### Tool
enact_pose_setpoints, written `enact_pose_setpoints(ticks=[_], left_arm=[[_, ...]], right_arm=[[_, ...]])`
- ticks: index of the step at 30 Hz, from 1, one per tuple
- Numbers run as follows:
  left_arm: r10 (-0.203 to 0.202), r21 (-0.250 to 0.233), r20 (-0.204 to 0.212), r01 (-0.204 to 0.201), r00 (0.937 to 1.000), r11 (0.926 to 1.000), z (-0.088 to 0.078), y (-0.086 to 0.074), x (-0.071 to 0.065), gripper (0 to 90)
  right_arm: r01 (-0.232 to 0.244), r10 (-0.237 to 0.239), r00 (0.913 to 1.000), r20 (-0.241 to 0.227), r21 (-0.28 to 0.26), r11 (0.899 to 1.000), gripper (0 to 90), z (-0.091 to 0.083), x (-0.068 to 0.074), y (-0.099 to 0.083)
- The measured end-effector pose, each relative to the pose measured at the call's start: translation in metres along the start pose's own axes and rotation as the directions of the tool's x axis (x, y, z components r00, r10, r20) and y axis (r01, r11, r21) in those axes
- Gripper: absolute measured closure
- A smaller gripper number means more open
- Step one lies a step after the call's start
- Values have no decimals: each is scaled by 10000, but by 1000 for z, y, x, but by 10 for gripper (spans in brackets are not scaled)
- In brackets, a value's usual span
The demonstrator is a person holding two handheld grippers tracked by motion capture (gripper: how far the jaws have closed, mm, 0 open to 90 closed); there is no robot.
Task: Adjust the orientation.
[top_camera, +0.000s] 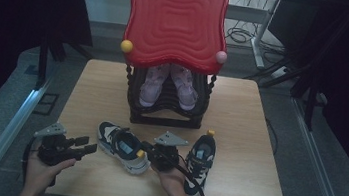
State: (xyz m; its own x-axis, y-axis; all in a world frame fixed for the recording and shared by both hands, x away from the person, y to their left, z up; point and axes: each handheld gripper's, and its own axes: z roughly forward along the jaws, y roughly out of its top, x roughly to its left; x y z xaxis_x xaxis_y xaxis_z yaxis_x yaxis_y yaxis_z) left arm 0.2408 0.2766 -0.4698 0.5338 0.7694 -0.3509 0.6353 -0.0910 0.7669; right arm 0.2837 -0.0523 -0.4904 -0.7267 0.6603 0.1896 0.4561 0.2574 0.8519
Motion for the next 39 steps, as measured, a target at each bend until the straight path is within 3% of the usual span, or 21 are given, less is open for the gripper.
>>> enact_pose_setpoints(ticks=[17,25,30,35,39], left_arm=[[-253,-179,20,254,9997,9995,-8,-1,7,460],[-472,-378,119,476,9988,9982,-13,-3,11,460],[-588,-426,161,595,9981,9973,-15,-3,14,460],[-634,-372,201,641,9978,9972,-16,-4,15,460],[-693,-444,180,700,9974,9966,-18,-4,17,460]], right_arm=[[422,-415,9937,-1045,38,9991,890,0,33,-11],[806,-765,9840,-1611,191,9966,880,9,47,-16],[1192,-1123,9841,-1376,429,9919,898,15,48,-19],[930,-847,9887,-1233,627,9937,898,22,41,-22],[997,-901,9853,-1450,608,9932,898,24,45,-23]])
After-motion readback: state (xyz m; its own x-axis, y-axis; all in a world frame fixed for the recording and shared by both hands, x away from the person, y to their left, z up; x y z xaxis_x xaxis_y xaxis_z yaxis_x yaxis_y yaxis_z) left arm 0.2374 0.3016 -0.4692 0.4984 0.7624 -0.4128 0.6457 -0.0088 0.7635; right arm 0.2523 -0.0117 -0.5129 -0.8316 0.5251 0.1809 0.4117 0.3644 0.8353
